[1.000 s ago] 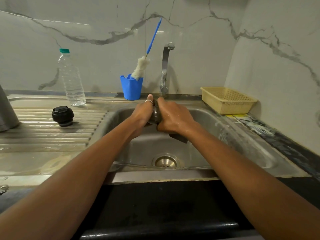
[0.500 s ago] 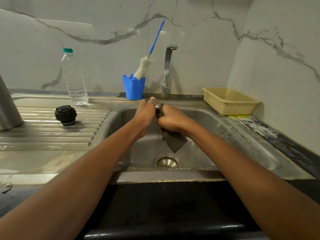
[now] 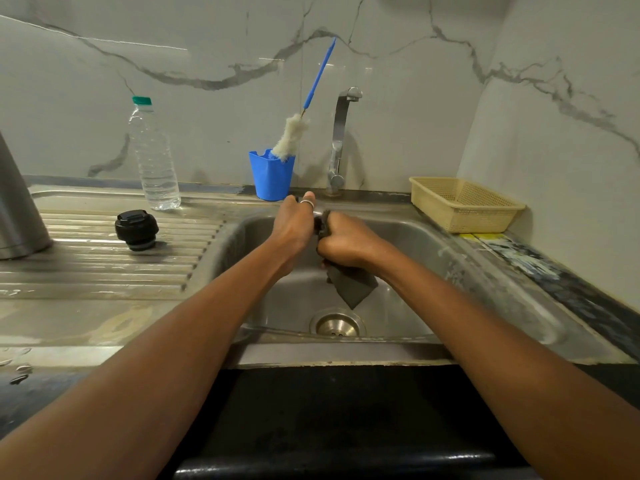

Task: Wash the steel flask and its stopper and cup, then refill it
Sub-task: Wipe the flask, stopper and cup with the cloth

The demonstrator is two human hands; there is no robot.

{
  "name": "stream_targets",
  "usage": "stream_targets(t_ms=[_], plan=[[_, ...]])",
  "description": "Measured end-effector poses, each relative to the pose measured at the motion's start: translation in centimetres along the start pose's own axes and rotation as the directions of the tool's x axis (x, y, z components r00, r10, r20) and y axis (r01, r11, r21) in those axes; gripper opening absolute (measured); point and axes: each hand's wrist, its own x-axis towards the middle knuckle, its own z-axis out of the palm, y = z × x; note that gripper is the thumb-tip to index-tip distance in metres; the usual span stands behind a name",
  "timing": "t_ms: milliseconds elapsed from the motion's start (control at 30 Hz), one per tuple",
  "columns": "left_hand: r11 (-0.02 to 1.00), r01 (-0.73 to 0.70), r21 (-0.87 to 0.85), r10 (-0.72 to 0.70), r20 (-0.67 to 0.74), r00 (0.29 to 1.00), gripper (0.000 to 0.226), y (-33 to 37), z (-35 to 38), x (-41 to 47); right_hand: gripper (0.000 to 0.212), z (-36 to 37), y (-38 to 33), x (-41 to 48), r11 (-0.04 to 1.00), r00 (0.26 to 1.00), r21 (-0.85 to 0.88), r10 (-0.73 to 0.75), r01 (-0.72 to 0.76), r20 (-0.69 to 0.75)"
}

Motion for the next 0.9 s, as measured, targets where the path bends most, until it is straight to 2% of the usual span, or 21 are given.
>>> stream_targets(t_ms=[133,233,333,400,467,567,633,667,733,767,800,867,900], plan=[[0.999,0.037,-0.002,-0.037,0.048,0.998,0.024,-0.2,-0.5,0.4,0.016,-0.9,-0.4,0.0,0.996,0.996,-0.086,-0.006,-0.001,-0.086],[1.0,0.011,0.02,-0.014,0.148,0.989,0.025,0.0,0.2,-0.1,0.014,-1.4,0.4,0.0,0.998,0.992,-0.045,0.027,-0.033,-0.125],[0.999,-0.003,0.046,-0.006,0.19,0.982,0.029,0.0,0.8,-0.5,0.013,-1.2,0.7,-0.2,0.998,0.991,-0.003,0.054,-0.055,-0.124],[1.0,0.016,0.011,-0.017,0.135,0.991,0.033,0.2,0.5,-0.5,0.007,-0.8,0.1,-0.6,0.999,0.996,-0.013,0.046,-0.047,-0.07],[0.998,0.022,-0.066,-0.02,0.03,0.999,0.028,0.4,0.1,0.0,0.005,-0.5,-0.4,-0.6,0.999,0.999,-0.034,0.0,-0.001,-0.035],[0.993,0.05,-0.107,-0.056,-0.049,0.997,0.025,0.3,-0.5,0.5,0.019,-0.4,-1.1,-0.7,0.994,0.997,-0.105,-0.052,0.045,-0.062],[0.99,0.067,-0.122,-0.07,-0.02,0.997,0.026,0.1,-0.4,0.6,0.026,-0.5,-1.2,-0.6,0.989,0.994,-0.146,-0.045,0.03,-0.097],[0.99,0.067,-0.123,-0.066,0.011,0.998,0.026,0.0,-0.3,0.5,0.023,-0.6,-0.9,-0.5,0.988,0.993,-0.155,-0.044,0.027,-0.107],[0.991,0.048,-0.127,-0.039,0.071,0.997,0.025,0.1,0.1,0.3,0.004,-0.8,-0.4,-0.5,0.991,0.994,-0.134,-0.026,0.012,-0.105],[0.992,0.034,-0.12,-0.024,0.086,0.996,0.025,0.3,0.4,0.2,0.01,-0.9,-0.2,-0.6,0.993,0.995,-0.122,-0.007,-0.004,-0.096],[0.994,0.018,-0.109,-0.008,0.089,0.996,0.024,0.4,0.6,0.1,0.016,-0.9,0.0,-0.7,0.993,0.997,-0.119,0.006,-0.015,-0.081],[0.997,-0.009,-0.07,0.013,0.055,0.998,0.024,0.4,0.6,0.2,0.008,-0.7,0.0,-0.8,0.993,0.999,-0.12,0.013,-0.017,-0.033],[0.999,-0.009,-0.034,0.01,0.024,1.0,0.025,0.3,0.5,0.3,0.013,-0.6,-0.2,-0.9,0.992,1.0,-0.129,0.011,-0.013,-0.016]])
